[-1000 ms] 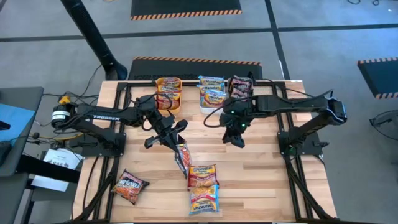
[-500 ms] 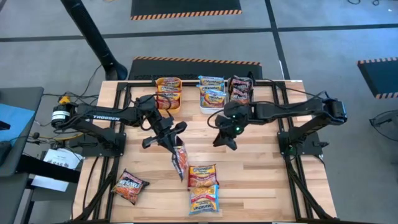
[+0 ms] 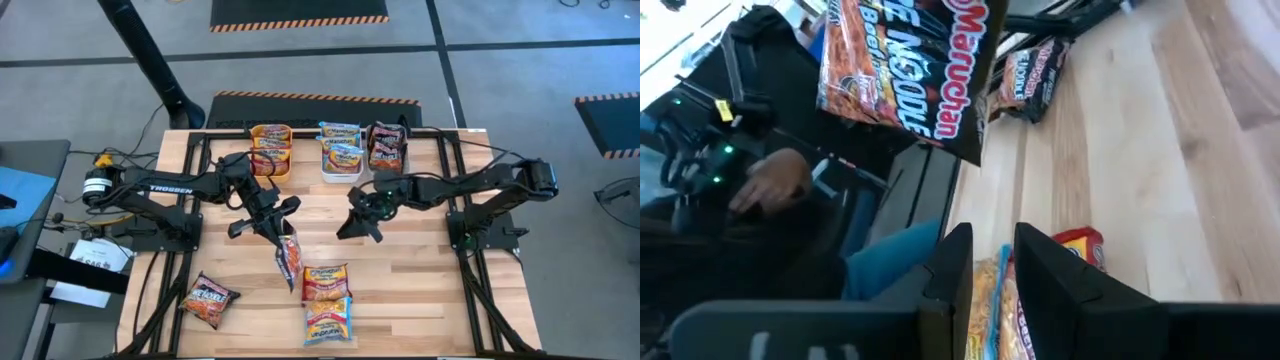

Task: Sort Maruchan noodles
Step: Put the black noodle pack into the gray bin

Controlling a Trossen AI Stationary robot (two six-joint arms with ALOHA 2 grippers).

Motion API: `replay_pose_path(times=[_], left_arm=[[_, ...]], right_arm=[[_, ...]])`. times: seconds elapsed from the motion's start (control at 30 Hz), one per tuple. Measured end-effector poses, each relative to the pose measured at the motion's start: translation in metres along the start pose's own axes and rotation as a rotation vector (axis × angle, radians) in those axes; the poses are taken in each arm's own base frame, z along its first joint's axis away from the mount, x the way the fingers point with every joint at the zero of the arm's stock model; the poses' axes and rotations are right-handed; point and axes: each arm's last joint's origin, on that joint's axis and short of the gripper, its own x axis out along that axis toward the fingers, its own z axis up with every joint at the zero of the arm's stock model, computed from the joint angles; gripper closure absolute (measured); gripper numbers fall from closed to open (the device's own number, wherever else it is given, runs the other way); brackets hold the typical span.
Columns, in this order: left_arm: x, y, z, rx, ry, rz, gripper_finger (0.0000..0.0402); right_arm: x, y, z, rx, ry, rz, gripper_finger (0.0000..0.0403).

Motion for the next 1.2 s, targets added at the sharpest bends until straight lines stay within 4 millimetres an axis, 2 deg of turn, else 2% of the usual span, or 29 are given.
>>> replay_pose_path(times=[0.17,0.7,0.93,1.2], left_arm=[[-0.0001,0.0000,0.0002,0.002,-0.001,0.000,0.0401],[-0.0001,0.0004,0.0004,-0.003,-0.007,0.014,0.0401],[-0.0001,0.0010,0.0002,-0.090,-0.014,0.029,0.0401],[-0.0001,0.0010,0.0003,-0.098,-0.016,0.031,0.0401]], right_arm=[[0.0063,0.0093,-0.0040,-0.002,-0.011,0.016,0.0300],[0.0000,0.0012,0.0015,0.015,-0.014,0.013,0.0300],[-0.0004,0.0017,0.0033,-0.047,-0.031,0.015,0.0300],[-0.0005,0.0043,0.0055,-0.144,-0.036,0.049,0.0290]])
